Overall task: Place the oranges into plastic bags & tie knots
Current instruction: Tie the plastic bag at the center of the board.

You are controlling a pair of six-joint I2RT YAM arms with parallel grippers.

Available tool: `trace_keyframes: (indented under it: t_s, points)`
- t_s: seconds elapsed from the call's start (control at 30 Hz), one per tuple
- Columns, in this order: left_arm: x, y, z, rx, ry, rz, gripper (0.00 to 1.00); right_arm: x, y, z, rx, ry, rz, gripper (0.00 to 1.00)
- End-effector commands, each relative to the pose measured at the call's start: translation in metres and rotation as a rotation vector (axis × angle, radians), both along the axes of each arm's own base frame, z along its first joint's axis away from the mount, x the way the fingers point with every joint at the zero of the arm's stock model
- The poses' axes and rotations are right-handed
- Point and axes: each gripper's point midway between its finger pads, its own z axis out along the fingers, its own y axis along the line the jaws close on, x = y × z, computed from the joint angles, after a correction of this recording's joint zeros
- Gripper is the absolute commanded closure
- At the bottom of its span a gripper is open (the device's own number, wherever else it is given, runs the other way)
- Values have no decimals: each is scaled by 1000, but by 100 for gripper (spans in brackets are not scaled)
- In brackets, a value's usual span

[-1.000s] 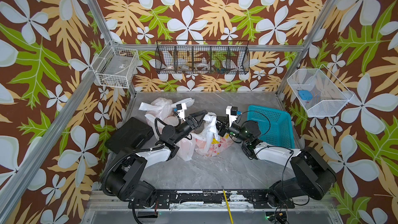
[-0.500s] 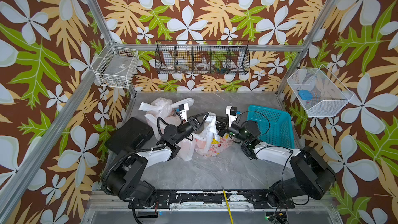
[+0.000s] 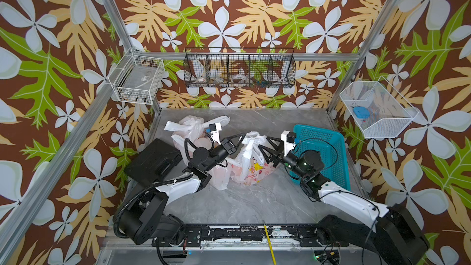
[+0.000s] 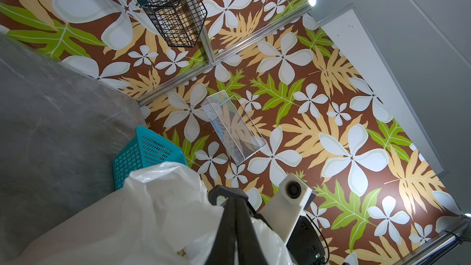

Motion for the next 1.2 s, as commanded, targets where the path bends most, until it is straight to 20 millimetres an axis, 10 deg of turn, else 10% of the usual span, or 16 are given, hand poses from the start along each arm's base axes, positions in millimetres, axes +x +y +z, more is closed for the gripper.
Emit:
trace_keyframes:
  t_s: [0.0,0.17,0.37,0.73,1.17]
  points:
    - [0,2,6,-3,-35,17,100,-10,-14,-5,-40,59,-47,32]
    - [-1,1,9,1,-50,11,100,-56,2,27,11,111,103,37]
    - [-1,0,6,9,-47,10,100,-106,30,35,-319,-335,10,21]
    - [0,-1,6,19,-39,8,100,-79,66,40,-710,-694,-74,22]
    - [0,-1,8,28,-44,11,100,-60,86,14,-866,-710,-64,46]
